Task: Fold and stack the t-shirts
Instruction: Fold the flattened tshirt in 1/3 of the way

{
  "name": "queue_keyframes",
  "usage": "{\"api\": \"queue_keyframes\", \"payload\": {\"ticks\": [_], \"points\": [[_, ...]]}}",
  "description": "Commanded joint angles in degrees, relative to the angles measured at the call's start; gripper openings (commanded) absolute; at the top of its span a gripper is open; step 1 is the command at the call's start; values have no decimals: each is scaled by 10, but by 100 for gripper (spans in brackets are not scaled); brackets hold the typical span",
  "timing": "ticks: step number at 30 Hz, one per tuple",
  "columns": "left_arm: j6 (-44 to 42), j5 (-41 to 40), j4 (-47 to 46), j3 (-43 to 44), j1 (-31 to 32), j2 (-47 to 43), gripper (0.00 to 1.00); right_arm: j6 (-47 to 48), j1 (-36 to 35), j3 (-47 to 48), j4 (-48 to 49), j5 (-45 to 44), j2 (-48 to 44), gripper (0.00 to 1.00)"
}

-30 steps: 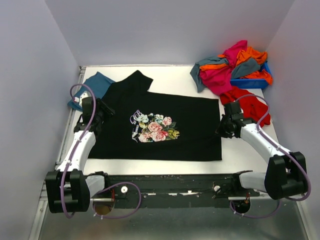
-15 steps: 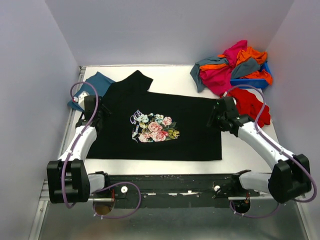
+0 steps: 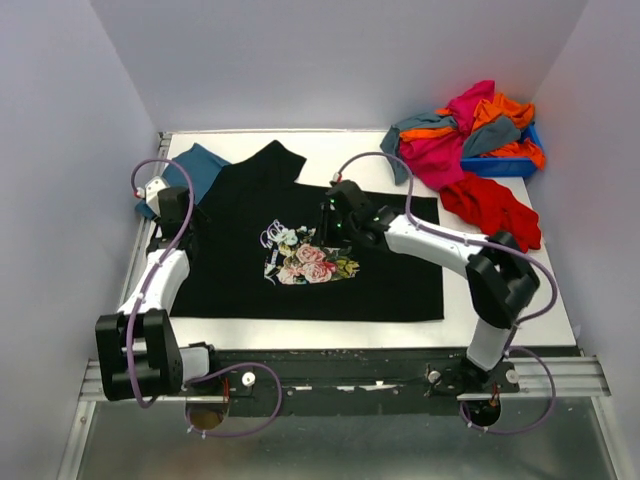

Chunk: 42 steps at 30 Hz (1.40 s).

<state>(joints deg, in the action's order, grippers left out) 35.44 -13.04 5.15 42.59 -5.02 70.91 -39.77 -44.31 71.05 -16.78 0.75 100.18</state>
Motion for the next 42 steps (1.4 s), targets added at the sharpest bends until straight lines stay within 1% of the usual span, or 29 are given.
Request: {"api": "queue_keyframes", "payload": {"ticks": [1,4,9,13,16,25,36,42], "points": [[-29,17,-35,7,-10,41,55,-53,-15,83,47,57,73,41],[-41,21,-37,16,-10,62,54,-71,-23,136,51,89,129,38],[-50,20,-48,14,-15,79,54,-74,-38,232,18,106,214,38],[-54,28,-49,21,-18,93,50,-79,-47,290,1,120,276,39],[-54,30,-49,28,-20,106,50,-80,-52,326,-15,119,306,40],[-54,37,-47,42,-30,117,50,-85,-60,366,-37,123,357,40],[-56,47,-47,50,-32,126,50,-92,-64,401,-44,130,396,40],[-54,36,-40,54,-37,135,50,-94,-68,413,-48,130,411,39]]}}
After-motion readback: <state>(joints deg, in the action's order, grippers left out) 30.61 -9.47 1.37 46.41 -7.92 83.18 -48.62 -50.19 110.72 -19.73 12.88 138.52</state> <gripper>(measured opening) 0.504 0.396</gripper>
